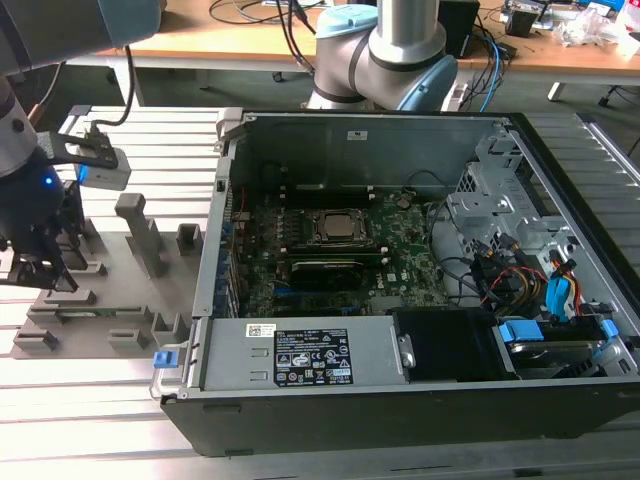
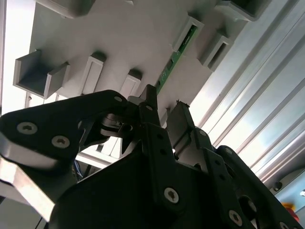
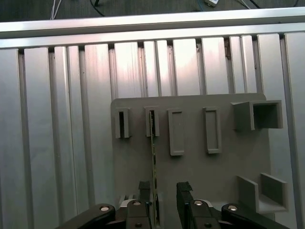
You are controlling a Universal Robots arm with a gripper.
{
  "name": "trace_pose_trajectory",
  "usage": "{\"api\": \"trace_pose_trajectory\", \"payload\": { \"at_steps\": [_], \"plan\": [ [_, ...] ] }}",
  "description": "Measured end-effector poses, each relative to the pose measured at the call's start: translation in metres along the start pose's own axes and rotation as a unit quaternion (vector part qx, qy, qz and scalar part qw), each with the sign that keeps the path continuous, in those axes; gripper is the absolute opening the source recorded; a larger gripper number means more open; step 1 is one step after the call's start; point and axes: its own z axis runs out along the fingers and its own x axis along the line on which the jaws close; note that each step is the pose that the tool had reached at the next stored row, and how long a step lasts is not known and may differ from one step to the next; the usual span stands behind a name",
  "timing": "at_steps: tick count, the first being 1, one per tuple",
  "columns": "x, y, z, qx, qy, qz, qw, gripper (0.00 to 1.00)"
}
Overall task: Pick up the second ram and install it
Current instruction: 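Pick up the second ram and move it above second insertion slot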
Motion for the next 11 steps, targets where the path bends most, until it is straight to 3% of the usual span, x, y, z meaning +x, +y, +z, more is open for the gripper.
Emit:
{"api": "trace_pose_trajectory", "payload": {
  "at_steps": [10, 11],
  "plan": [
    [0.0003, -0.0005, 0.011, 0.0, 0.0, 0.0, 1.0, 0.36],
    [0.0003, -0.0007, 0.0149, 0.0, 0.0, 0.0, 1.0, 0.36]
  ]
}}
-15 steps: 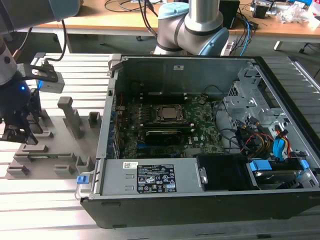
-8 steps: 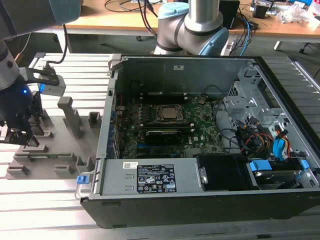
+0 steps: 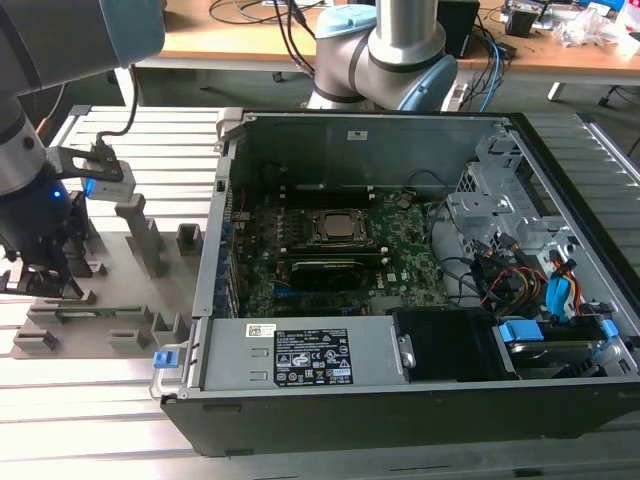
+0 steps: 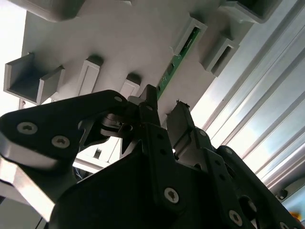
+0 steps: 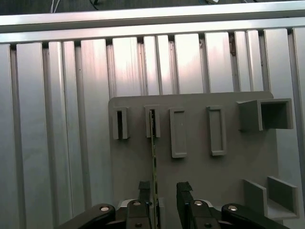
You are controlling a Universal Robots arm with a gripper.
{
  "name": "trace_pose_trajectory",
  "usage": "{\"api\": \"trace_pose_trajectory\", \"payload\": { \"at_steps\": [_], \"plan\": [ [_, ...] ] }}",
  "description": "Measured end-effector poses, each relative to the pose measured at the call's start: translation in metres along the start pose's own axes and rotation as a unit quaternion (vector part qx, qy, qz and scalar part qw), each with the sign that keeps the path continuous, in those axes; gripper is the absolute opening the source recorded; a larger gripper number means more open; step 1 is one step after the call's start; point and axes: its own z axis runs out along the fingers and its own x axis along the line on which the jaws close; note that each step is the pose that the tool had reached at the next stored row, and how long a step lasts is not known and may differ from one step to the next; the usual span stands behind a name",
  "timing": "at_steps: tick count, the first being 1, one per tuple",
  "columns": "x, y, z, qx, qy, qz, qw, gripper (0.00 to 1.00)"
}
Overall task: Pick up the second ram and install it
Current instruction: 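Pick up the second ram and move it above second insertion slot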
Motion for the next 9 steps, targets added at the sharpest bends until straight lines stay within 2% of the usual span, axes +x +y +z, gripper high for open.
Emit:
{"api": "trace_pose_trajectory", "payload": {
  "at_steps": [9],
  "plan": [
    [0.0008, -0.0003, 0.0095, 0.0, 0.0, 0.0, 1.0, 0.36]
  ]
}}
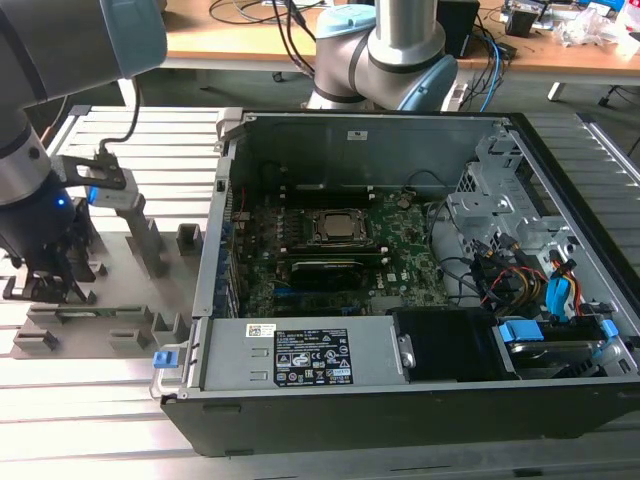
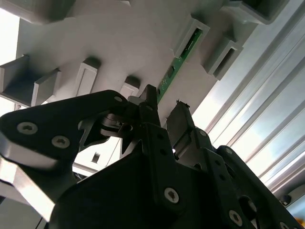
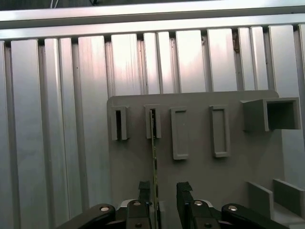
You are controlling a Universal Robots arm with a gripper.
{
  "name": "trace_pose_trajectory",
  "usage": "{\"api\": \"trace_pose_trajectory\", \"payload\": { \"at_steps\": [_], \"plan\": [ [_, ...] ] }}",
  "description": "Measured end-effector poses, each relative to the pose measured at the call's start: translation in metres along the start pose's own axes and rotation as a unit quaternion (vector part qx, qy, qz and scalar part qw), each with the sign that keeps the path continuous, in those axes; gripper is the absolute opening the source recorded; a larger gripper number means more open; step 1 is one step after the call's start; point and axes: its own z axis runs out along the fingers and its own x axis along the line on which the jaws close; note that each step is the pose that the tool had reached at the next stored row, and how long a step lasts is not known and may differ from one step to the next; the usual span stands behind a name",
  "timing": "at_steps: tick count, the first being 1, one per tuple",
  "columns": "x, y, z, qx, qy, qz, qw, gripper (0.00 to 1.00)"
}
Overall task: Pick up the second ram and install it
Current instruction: 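Pick up the second ram and move it above second insertion slot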
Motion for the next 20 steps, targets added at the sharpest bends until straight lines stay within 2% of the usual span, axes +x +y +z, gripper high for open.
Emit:
{"api": "trace_pose_trajectory", "payload": {
  "at_steps": [7, 13, 14, 16, 18, 20],
  "plan": [
    [0.0047, -0.0008, 0.0094, 0.0, 0.0, 0.0, 1.0, 0.36],
    [0.0082, -0.0017, 0.023, 0.0001, 0.0, -0.001, 1.0, 0.36],
    [0.0086, -0.0019, 0.0266, 0.0, 0.0001, -0.003, 1.0, 0.36],
    [0.0089, -0.002, 0.0289, -0.0001, 0.0002, -0.009, 1.0, 0.36],
    [0.009, -0.0019, 0.0314, -0.0005, -0.0014, -0.021, 0.9998, 0.36],
    [0.0091, -0.002, 0.0336, -0.0006, -0.0018, -0.022, 0.9998, 0.36]
  ]
}}
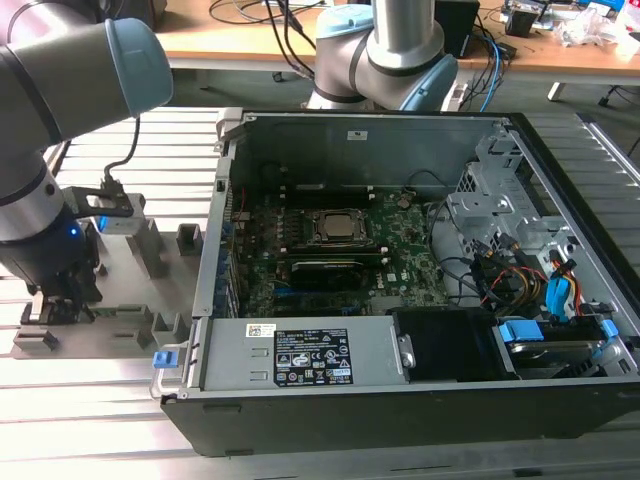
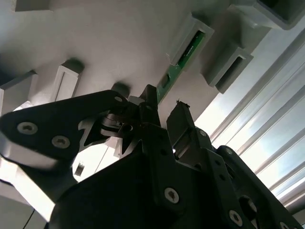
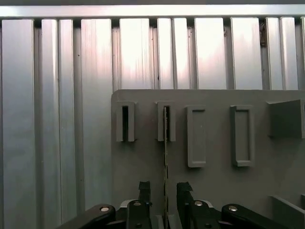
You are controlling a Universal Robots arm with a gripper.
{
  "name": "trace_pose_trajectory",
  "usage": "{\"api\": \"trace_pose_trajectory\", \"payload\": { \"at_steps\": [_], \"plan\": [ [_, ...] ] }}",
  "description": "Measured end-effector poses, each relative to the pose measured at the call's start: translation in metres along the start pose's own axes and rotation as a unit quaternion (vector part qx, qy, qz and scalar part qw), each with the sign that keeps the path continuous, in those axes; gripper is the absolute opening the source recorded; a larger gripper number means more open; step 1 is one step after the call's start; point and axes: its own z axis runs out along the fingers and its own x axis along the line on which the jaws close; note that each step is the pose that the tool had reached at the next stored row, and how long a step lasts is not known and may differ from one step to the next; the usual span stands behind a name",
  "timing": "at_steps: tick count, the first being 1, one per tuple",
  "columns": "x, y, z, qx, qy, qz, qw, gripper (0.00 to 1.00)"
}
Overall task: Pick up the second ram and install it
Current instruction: 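Pick up the second ram and move it above second insertion slot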
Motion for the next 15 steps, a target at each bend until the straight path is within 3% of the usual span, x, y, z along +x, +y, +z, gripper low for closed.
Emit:
{"api": "trace_pose_trajectory", "payload": {
  "at_steps": [7, 10, 11, 15],
  "plan": [
    [0.0003, 0.0018, 0.0108, -0.0001, -0.0012, 0.0, 1.0, 0.36],
    [0.0004, 0.0017, 0.0114, 0.0005, -0.0019, 0.0, 1.0, 0.36],
    [0.0004, 0.0019, 0.0116, 0.012, -0.0022, -0.001, 0.9999, 0.36],
    [0.0005, 0.0051, 0.0118, 0.0137, -0.0033, -0.001, 0.9999, 0.36]
  ]
}}
